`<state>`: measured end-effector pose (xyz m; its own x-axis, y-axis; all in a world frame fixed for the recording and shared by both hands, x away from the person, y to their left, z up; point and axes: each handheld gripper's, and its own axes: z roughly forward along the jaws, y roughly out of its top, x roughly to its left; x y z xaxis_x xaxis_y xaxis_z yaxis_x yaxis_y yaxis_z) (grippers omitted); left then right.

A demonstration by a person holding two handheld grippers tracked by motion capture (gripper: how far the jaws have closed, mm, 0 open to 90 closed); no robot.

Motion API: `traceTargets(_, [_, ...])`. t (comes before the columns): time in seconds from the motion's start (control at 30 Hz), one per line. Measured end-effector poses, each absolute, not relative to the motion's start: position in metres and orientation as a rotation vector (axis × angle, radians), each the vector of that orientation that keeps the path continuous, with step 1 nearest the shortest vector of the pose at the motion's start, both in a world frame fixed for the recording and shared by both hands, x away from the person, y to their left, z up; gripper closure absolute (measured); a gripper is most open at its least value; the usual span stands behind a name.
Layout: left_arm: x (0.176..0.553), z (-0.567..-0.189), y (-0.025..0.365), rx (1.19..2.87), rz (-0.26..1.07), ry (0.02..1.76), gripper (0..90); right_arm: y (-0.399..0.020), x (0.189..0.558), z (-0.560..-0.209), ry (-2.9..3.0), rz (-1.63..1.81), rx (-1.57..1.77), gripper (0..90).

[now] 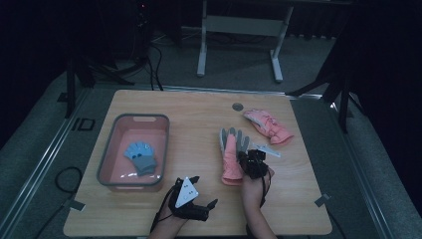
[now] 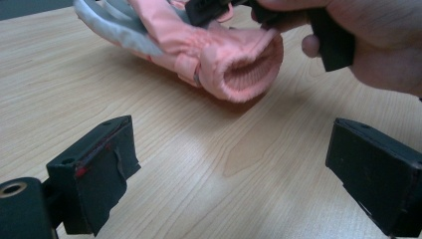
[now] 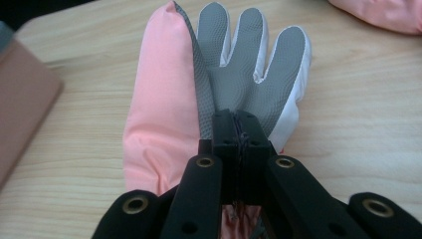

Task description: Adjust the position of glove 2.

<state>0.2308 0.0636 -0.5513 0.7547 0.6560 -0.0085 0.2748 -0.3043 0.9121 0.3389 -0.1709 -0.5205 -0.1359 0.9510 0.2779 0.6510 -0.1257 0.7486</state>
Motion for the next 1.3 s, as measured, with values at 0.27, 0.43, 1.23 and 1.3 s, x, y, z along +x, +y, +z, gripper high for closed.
traceTargets(0.27, [0.232, -0.555, 0.062, 1.906, 0.451, 0.718, 6.1, -0.174, 0.342, -0.534, 1.764, 1.135, 1.838, 83.4])
traceTargets(0.43, [0.232, -0.555, 0.063, 1.905, 0.453, 0.720, 6.1, -0.181, 0.340, -0.529, 1.764, 1.183, 1.834, 73.8])
traceTargets(1.23, [0.233, -0.554, 0.064, 1.893, 0.428, 0.720, 6.1, -0.302, 0.376, -0.470, 2.130, 1.105, 1.197, 58.6])
traceTargets(1.3, [0.233, -0.554, 0.064, 1.890, 0.434, 0.721, 6.0, -0.310, 0.384, -0.466, 2.126, 1.122, 1.170, 58.5])
